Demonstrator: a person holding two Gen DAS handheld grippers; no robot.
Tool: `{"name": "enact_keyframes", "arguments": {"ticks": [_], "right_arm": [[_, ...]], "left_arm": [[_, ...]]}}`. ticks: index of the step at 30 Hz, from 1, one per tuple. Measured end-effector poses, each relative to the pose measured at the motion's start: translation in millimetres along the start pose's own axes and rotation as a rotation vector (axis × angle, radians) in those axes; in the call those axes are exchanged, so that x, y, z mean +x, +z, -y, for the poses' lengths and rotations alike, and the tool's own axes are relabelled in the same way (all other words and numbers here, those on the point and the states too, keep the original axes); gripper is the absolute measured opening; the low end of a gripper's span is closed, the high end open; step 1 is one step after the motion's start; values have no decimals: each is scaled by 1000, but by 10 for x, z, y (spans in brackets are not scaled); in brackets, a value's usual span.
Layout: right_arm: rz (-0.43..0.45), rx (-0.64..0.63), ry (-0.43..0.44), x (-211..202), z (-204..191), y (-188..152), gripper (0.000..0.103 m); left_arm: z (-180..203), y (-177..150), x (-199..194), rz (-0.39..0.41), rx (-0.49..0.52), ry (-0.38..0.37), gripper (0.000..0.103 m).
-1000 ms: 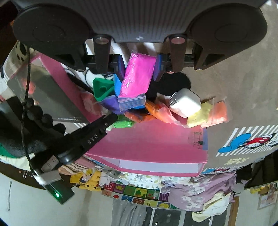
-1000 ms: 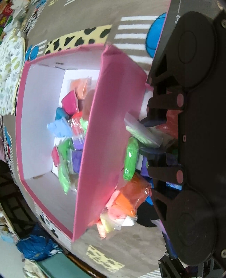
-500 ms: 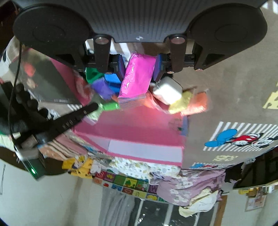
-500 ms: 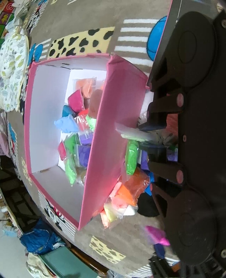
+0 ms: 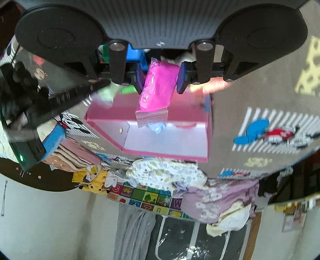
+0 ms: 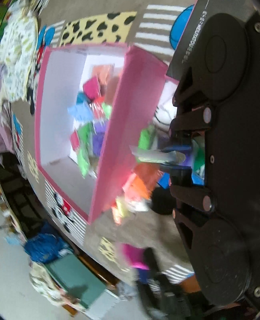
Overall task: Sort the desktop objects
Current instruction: 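Drop the pink packet into the box with the left tool while the right tool lifts the green packet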
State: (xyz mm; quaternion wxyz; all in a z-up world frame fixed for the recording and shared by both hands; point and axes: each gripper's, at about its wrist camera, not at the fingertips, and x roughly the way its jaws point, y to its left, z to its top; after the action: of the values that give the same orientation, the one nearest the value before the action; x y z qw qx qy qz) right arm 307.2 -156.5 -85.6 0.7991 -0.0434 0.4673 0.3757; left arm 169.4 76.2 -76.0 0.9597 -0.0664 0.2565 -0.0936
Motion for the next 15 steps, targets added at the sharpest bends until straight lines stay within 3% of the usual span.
{"name": "enact_keyframes", "arguments": {"ticks": [15], "right_arm": [[-83,-143,-69,203,-196,-90,14]], "left_arm": [[-93,665,423,-9,3,5,32]]}}
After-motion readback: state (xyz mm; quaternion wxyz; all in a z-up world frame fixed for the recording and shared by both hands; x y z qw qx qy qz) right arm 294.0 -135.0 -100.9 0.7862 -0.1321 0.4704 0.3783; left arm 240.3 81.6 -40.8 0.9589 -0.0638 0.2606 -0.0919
